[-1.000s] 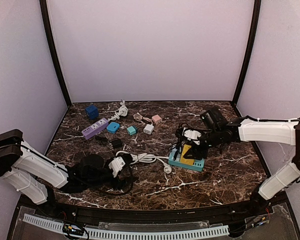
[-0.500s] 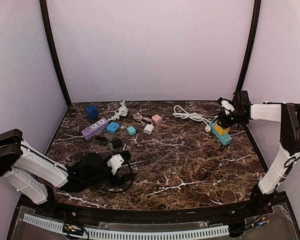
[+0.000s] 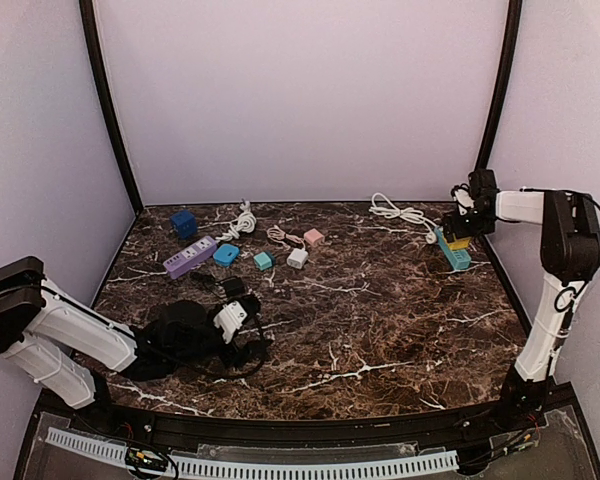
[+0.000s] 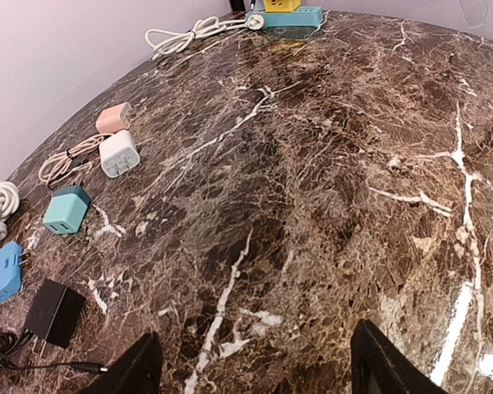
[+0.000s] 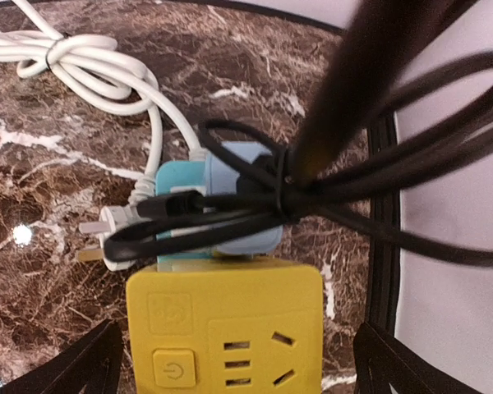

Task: Insert the plug
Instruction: Move the socket to the center of the board, then pick up the socket from the center of the board.

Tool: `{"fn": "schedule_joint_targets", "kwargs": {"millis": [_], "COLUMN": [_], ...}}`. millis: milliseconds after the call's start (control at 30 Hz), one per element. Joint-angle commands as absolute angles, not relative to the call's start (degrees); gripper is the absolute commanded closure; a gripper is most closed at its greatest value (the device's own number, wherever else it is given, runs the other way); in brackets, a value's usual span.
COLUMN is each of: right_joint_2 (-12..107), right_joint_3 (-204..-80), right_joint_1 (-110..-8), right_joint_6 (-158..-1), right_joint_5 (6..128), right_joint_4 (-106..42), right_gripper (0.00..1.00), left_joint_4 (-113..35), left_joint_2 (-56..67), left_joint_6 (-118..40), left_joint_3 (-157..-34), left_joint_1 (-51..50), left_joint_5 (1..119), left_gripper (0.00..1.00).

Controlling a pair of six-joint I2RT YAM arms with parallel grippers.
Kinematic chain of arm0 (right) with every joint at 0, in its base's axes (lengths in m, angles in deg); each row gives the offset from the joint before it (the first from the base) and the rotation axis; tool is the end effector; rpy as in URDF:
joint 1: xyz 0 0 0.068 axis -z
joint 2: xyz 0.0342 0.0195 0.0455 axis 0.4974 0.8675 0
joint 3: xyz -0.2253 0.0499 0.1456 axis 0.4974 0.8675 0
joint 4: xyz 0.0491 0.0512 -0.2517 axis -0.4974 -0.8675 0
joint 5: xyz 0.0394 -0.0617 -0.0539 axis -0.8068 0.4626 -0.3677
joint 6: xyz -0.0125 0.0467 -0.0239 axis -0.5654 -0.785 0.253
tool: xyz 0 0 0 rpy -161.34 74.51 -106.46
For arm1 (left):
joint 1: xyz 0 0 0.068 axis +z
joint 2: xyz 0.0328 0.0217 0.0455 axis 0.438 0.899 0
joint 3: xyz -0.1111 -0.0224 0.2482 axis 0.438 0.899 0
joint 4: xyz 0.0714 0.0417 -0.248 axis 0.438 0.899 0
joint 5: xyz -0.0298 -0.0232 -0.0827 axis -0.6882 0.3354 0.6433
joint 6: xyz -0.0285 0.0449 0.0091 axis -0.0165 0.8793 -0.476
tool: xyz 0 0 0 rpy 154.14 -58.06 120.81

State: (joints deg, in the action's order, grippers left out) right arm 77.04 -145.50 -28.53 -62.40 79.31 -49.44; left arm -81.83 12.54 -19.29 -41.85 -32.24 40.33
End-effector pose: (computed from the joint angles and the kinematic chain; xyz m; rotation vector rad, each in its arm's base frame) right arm 0.4239 -0.0127 0.2012 -0.1519 2.4338 -0.1995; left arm 0.1377 -0.2093 0.1462 0.9379 1.6690 -0.4035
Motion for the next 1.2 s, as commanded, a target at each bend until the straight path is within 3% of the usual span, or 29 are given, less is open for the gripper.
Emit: {"fn": "schedule_joint_targets", "kwargs": {"millis": [0,167,367,633,800,933,1167], "right_joint_2": [70.2,60.0,47.6,34.5,35.2,37.8,42.0], "right_joint_3": [-144.8,-141.7,-137.6,-126.6,-124.5,-125.6,-126.7], "right_joint_1": [-29.4,-31.1,-35.7,-47.3,-53.0,-55.9,-58.6], "right_joint_6": [-64.7,-64.8,-67.2,-78.4,-80.5,-81.2,-82.2], "right_joint_5": [82.9,82.4,74.6,70.7,75.1,76.2,77.4], "right_joint_4": [-55.5,-59.1,-63.2,-56.0,-53.7,-55.3,-56.2], "right_gripper": [0.01,0.01,0.01,0.01,0.01,0.01,0.01], "left_joint_4": [-76.6,-60.9,-20.4,17.4,27.9,30.4,26.4], "left_joint_2": [11.9,9.9,12.1,28.8,40.0,46.0,54.0], "left_joint_6": [-14.9,-6.9,3.7,16.2,16.5,17.4,17.8], "left_joint_3": [-44.9,-52.4,-70.9,-107.3,-121.7,-129.5,-135.9], "left_joint_1": [-31.9,-27.6,-15.5,-4.1,1.0,7.8,13.0], "left_joint_5": [42.9,47.0,66.1,53.5,46.1,45.4,44.4], "left_gripper": [0.28,0.22,0.17,0.21,0.16,0.02,0.02]}}
